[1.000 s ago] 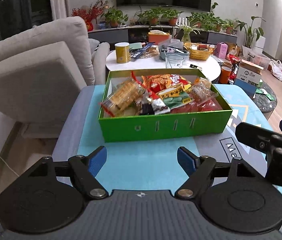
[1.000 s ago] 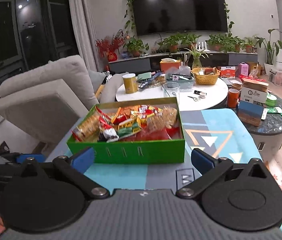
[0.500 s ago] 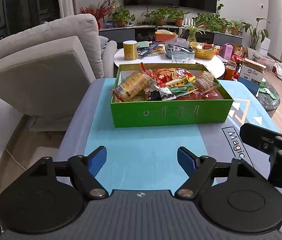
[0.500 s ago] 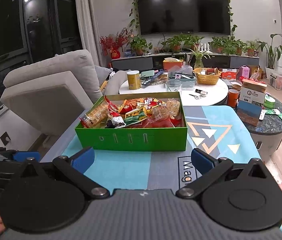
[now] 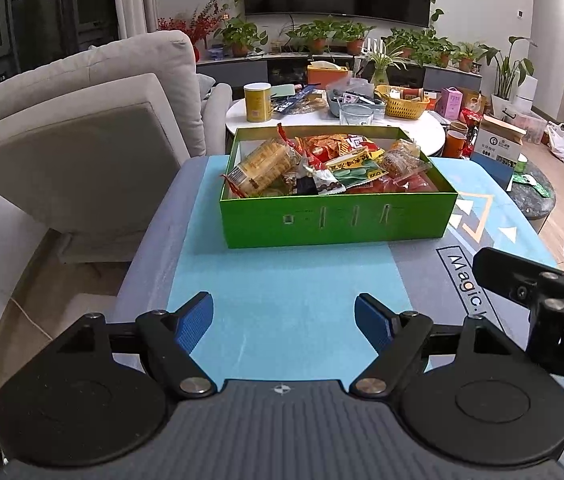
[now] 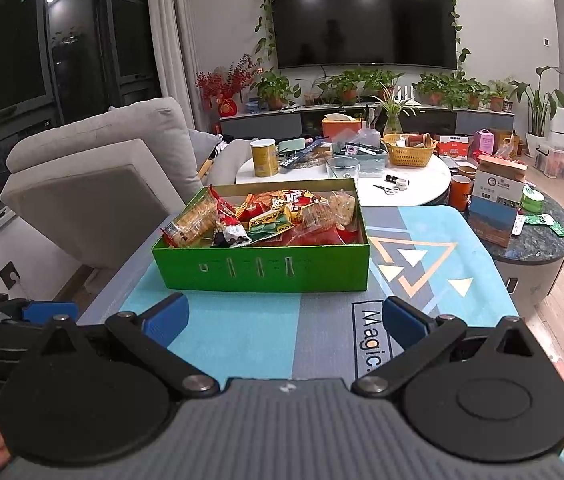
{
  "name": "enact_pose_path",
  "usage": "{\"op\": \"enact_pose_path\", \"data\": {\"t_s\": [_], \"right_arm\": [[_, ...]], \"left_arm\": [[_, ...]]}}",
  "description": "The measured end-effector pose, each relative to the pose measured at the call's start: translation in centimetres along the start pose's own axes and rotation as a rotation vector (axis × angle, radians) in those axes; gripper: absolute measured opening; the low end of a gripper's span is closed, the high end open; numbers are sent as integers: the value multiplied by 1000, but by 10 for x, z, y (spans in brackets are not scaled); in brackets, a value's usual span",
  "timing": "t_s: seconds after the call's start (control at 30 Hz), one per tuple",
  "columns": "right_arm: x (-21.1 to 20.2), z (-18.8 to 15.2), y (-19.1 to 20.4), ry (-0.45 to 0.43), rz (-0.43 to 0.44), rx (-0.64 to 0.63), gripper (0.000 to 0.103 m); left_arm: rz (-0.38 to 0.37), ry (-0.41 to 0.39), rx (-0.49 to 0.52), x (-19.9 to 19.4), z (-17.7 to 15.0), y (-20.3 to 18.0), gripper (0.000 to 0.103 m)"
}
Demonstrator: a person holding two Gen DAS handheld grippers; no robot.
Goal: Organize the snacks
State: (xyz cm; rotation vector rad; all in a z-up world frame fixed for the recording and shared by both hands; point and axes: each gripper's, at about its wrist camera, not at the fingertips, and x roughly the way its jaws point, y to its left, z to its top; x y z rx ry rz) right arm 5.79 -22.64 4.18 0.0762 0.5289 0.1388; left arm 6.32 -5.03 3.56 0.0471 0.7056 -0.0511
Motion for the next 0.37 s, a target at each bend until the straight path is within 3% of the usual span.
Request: {"op": "enact_pose_path", "data": {"t_s": [0.37], "right_arm": [[0,-2,1,4,-3,-2,80]], "left_arm": [[2,9,0,1,-2,2,76]]}}
